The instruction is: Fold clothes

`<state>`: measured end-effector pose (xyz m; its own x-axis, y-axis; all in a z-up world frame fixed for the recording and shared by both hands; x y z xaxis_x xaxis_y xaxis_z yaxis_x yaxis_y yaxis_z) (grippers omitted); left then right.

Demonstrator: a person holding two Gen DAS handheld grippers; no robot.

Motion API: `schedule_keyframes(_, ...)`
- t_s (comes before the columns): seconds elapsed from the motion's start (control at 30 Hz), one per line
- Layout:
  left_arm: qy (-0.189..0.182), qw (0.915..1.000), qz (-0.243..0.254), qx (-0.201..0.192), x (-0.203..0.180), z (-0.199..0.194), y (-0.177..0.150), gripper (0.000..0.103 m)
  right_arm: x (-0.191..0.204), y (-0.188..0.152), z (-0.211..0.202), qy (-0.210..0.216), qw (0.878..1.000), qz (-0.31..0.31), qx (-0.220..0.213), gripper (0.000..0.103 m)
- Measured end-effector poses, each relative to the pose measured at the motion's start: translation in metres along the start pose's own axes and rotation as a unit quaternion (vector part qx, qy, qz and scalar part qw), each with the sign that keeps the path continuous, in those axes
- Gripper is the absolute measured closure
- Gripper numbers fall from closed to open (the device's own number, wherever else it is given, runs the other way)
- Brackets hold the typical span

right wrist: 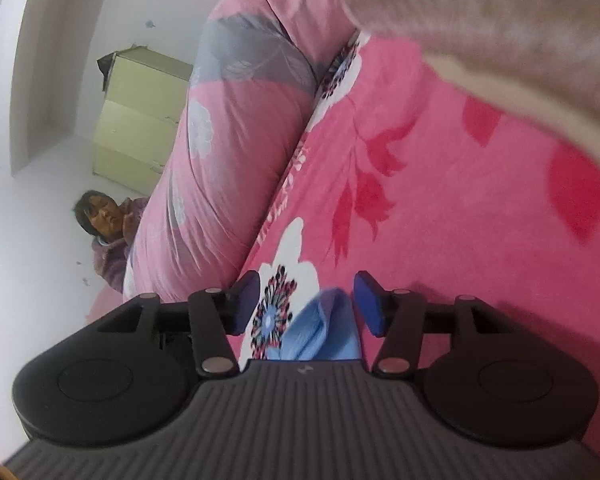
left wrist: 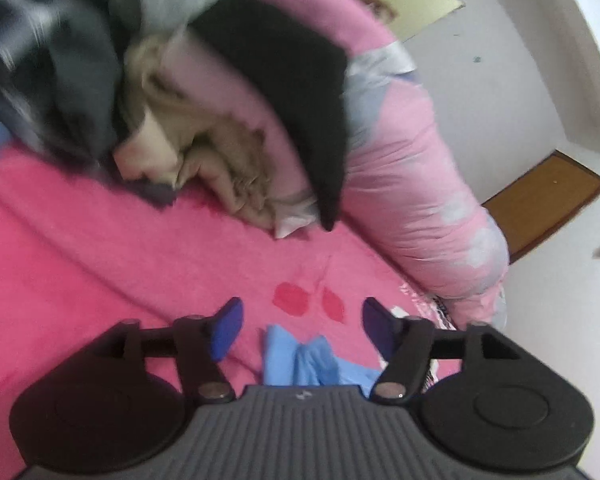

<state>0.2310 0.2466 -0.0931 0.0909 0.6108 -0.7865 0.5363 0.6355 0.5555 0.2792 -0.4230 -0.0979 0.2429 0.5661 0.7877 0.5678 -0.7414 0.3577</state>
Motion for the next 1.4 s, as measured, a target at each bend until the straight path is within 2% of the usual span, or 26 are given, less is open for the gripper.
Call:
schedule_keyframes(0.1, 0.003, 0.9993, 0.036, 0.004, -0.028, -0.041, -0.017, 0.015, 0.004, -0.023, -0.039, -0.020, 1.000, -0.016, 0.013, 0.045)
schedule_keyframes(0.23, -0.007, 0.9983, 0.039, 0.043, -0.048, -0.091, -0.064, 0.013, -0.004, -0.076, -0.098, -0.027, 0.998, -0.036, 0.037, 0.043)
schedule_keyframes(0.4, -0.036, 0.9974, -0.006, 0.062, -0.044, -0.136, -0.142, 0.020, -0.020, -0.138, -0.134, -0.017, 0.996, -0.008, 0.086, 0.043)
schedule_keyframes(0.5, -0.060, 0.9927, -0.070, 0.077, -0.030, -0.131, -0.177, 0.025, -0.026, -0.170, -0.141, -0.005, 0.992, 0.019, 0.121, 0.043)
schedule_keyframes(0.53, -0.064, 0.9924, -0.079, 0.069, -0.026, -0.127, -0.182, 0.026, -0.025, -0.177, -0.137, 0.001, 0.991, 0.025, 0.129, 0.043)
schedule_keyframes(0.63, -0.054, 0.9957, -0.073, 0.021, -0.024, -0.116, -0.178, 0.029, -0.020, -0.185, -0.119, -0.011, 0.990, 0.038, 0.136, 0.044)
schedule_keyframes(0.73, -0.031, 0.9961, -0.081, -0.012, -0.017, -0.100, -0.174, 0.041, -0.019, -0.175, -0.101, -0.013, 0.992, 0.063, 0.110, 0.048)
schedule_keyframes(0.8, -0.013, 0.9982, -0.056, -0.013, -0.020, -0.092, -0.175, 0.053, -0.018, -0.168, -0.094, -0.019, 0.994, 0.071, 0.084, 0.055)
schedule_keyframes(0.83, -0.005, 0.9991, -0.039, -0.013, -0.022, -0.088, -0.176, 0.057, -0.019, -0.166, -0.091, -0.025, 0.994, 0.073, 0.072, 0.065)
schedule_keyframes(0.87, 0.005, 0.9996, -0.023, -0.014, -0.024, -0.085, -0.177, 0.069, -0.020, -0.166, -0.088, -0.029, 0.995, 0.079, 0.061, 0.075)
schedule_keyframes(0.9, 0.012, 0.9996, -0.020, -0.013, -0.025, -0.083, -0.177, 0.088, -0.023, -0.166, -0.085, -0.032, 0.994, 0.087, 0.052, 0.081)
schedule_keyframes(0.93, 0.016, 0.9995, -0.023, -0.012, -0.024, -0.081, -0.177, 0.096, -0.025, -0.166, -0.081, -0.032, 0.994, 0.093, 0.044, 0.094)
schedule_keyframes(1.0, 0.018, 0.9991, -0.031, -0.021, -0.025, -0.084, -0.175, 0.096, -0.028, -0.167, -0.080, -0.027, 0.994, 0.103, 0.026, 0.096)
schedule_keyframes(1.13, -0.010, 0.9988, -0.017, -0.046, -0.045, -0.105, -0.169, 0.100, -0.011, -0.165, -0.100, 0.001, 0.997, 0.078, -0.008, 0.098)
schedule_keyframes(1.27, -0.035, 0.9980, -0.005, -0.052, -0.067, -0.145, -0.168, 0.100, 0.005, -0.169, -0.134, 0.026, 0.998, 0.054, -0.009, 0.098)
schedule_keyframes(1.4, -0.048, 0.9984, -0.005, -0.029, -0.083, -0.191, -0.185, 0.100, -0.004, -0.182, -0.185, 0.028, 0.999, 0.040, 0.001, 0.098)
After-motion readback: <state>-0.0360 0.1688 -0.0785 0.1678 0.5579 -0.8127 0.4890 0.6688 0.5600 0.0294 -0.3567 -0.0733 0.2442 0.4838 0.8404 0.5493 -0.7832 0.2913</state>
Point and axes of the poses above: each gripper's, at about its wrist camera, not at the fingertips, and z roughly the way its jaws point, x to its left, y to its top, the point moved 4 cm from there along z, roughly the way its jaws point, and after that the axes turned 13 degrees about -y, right-handed, at the moved point
